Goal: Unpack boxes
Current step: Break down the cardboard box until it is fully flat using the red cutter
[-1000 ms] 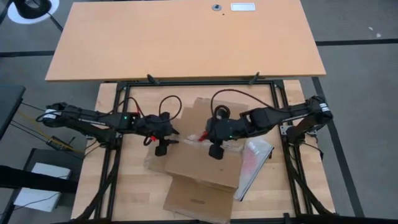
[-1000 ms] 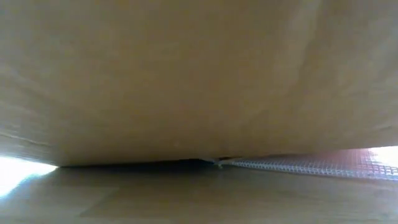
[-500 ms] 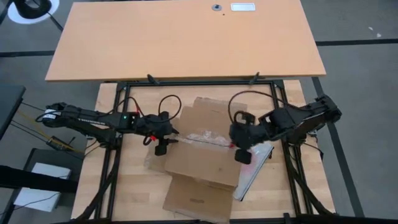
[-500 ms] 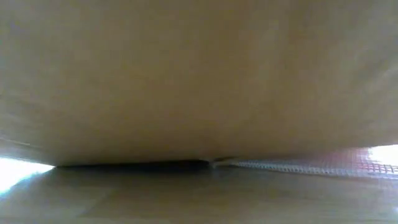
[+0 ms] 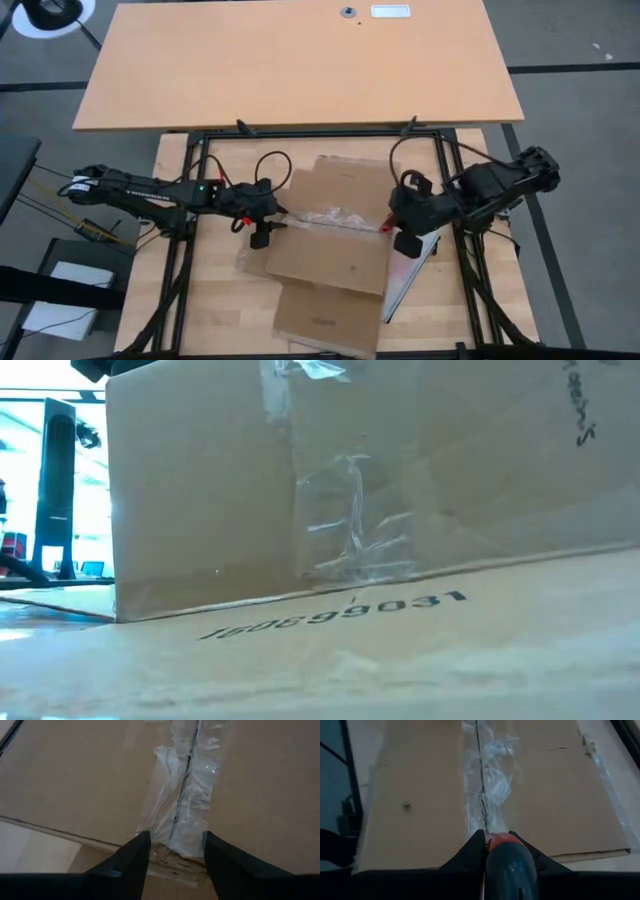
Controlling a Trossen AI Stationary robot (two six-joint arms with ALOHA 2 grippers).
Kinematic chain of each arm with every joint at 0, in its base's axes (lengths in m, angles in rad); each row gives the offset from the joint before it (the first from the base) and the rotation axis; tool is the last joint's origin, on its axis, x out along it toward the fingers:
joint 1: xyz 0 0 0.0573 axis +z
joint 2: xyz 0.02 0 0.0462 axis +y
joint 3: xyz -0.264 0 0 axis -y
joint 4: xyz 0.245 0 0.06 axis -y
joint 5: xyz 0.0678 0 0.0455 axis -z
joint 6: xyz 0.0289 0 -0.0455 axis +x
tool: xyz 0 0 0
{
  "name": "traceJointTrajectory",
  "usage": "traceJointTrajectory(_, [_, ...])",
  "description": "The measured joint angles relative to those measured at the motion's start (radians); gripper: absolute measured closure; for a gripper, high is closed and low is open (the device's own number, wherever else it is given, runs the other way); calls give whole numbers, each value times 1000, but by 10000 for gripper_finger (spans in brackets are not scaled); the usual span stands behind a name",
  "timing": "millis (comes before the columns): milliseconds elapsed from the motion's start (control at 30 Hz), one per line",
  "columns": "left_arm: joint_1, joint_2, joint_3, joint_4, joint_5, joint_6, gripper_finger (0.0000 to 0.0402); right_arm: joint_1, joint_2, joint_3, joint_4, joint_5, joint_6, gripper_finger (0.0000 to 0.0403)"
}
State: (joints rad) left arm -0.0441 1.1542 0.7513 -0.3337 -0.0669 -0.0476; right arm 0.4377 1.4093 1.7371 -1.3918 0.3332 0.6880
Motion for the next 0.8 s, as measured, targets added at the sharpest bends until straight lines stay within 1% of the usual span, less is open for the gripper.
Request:
traceJointTrajectory(100, [1,-1,0,-3,-4,-17,209,-1,-23,6,60,42,-7,347])
traceJointTrajectory(200, [1,-13,25,-26,-3,-30,209,-17,-25,7,191,107,-54,347])
traceJointTrajectory(267, [1,-8,61,-18,-4,-30,209,-34,-12,10,291,119,-74,347])
traceJointTrajectory(367, [0,-9,121,-36,0,-15,209,-56,3,7,312,127,-100,347])
traceJointTrajectory(433, [0,-11,167,-4,1,-3,209,-65,15,8,343,130,-111,347])
traceJointTrajectory(567, [0,-11,207,-2,0,33,209,-95,62,-19,432,142,-157,347])
traceJointTrajectory(700, [0,-9,208,10,4,62,209,-136,142,-25,552,170,-238,347])
traceJointTrajectory(800, [1,16,194,11,64,70,209,-173,205,-25,647,168,-297,347])
